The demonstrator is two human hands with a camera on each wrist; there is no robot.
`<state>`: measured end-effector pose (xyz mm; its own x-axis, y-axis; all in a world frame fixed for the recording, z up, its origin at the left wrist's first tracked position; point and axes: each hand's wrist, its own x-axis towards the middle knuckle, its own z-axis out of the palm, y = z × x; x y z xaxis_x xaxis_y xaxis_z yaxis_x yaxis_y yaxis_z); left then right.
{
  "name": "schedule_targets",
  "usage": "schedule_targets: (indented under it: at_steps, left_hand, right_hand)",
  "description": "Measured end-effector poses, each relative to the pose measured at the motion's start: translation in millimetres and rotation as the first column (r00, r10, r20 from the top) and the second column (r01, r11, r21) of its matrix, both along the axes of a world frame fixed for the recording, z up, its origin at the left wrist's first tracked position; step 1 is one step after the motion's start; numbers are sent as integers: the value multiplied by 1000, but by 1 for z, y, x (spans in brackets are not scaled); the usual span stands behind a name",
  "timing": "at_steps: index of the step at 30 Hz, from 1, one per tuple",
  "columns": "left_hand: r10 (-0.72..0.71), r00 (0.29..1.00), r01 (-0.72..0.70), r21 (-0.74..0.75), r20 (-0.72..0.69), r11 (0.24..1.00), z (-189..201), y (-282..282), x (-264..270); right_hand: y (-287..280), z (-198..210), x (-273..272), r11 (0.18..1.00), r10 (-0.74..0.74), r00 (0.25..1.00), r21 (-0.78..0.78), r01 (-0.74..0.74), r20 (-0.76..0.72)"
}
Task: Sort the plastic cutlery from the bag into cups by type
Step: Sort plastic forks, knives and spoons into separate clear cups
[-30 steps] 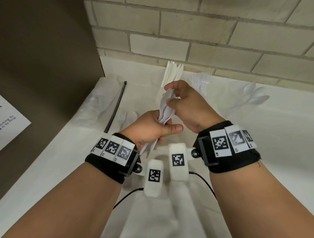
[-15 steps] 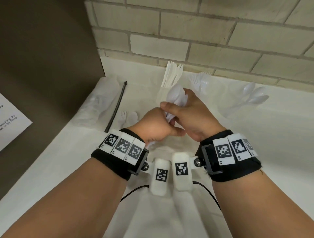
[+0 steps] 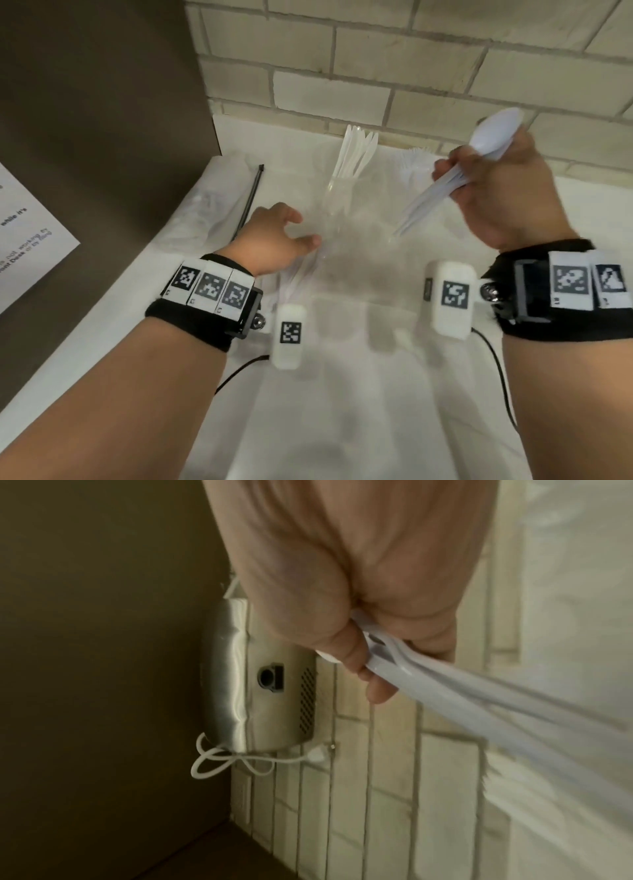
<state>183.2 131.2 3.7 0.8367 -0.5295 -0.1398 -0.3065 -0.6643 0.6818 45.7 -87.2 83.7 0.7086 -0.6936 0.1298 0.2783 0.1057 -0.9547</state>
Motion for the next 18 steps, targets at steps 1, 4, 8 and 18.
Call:
schedule_targets:
  at_steps: [1, 4, 8, 18]
  left_hand:
    - [6, 1000, -5, 116, -5, 993, -6, 3, 1]
    - [-29, 999, 39, 384, -31, 923, -24, 5, -5]
    - [-89, 995, 98, 487, -42, 868, -34, 1, -21]
    - [-260, 964, 215, 426, 52, 879, -26, -22, -41]
  right_hand:
    - [-9, 7, -3, 989, -85, 996, -122, 84, 0]
    - [-31, 25, -11, 810, -351, 936, -492, 320, 31]
    - [-61, 26, -11, 638, -487, 858, -604, 478, 165]
    - [-103, -42, 9, 691, -633, 682, -665, 283, -367]
